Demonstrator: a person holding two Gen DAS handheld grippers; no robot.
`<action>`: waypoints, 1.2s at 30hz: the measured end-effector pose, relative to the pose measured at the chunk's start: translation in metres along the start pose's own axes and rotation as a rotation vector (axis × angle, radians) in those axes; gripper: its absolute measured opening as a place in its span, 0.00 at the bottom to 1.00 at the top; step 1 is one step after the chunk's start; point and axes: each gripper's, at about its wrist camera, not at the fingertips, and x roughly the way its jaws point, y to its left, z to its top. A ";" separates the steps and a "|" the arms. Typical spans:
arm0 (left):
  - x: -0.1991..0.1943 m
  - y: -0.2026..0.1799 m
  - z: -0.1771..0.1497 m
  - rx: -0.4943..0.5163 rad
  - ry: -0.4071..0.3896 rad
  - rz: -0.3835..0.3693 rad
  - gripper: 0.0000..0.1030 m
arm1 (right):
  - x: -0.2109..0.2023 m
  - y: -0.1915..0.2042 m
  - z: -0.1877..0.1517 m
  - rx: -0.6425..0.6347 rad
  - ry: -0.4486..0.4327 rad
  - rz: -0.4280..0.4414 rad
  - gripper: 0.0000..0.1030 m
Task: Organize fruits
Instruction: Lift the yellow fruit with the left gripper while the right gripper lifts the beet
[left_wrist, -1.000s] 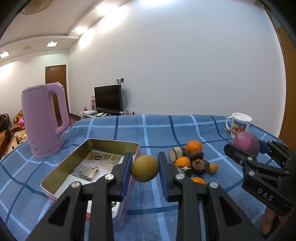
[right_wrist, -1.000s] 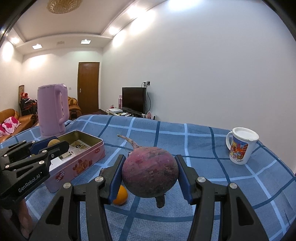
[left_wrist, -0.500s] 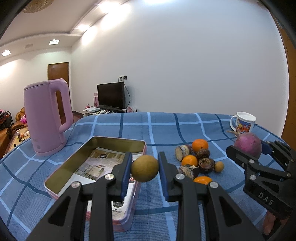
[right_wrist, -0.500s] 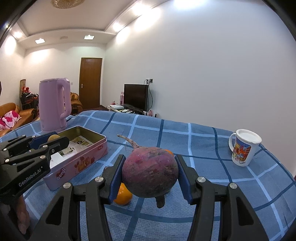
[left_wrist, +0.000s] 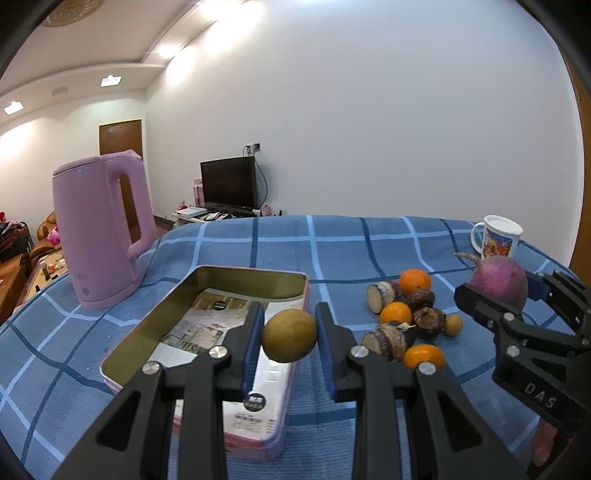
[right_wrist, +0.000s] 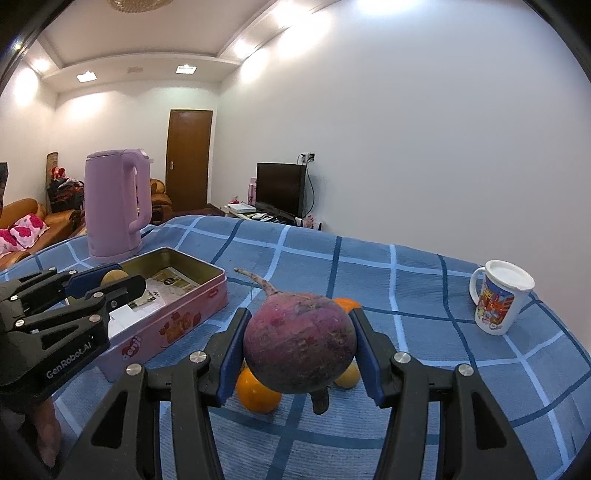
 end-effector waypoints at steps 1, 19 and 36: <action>0.001 0.002 0.001 -0.001 0.003 0.004 0.29 | 0.000 0.001 0.002 -0.002 0.001 0.005 0.54; 0.015 0.039 0.017 0.034 0.044 0.082 0.29 | 0.018 0.036 0.041 -0.005 0.034 0.099 0.54; 0.037 0.079 0.015 0.000 0.136 0.122 0.29 | 0.017 0.065 0.056 0.062 0.147 0.193 0.54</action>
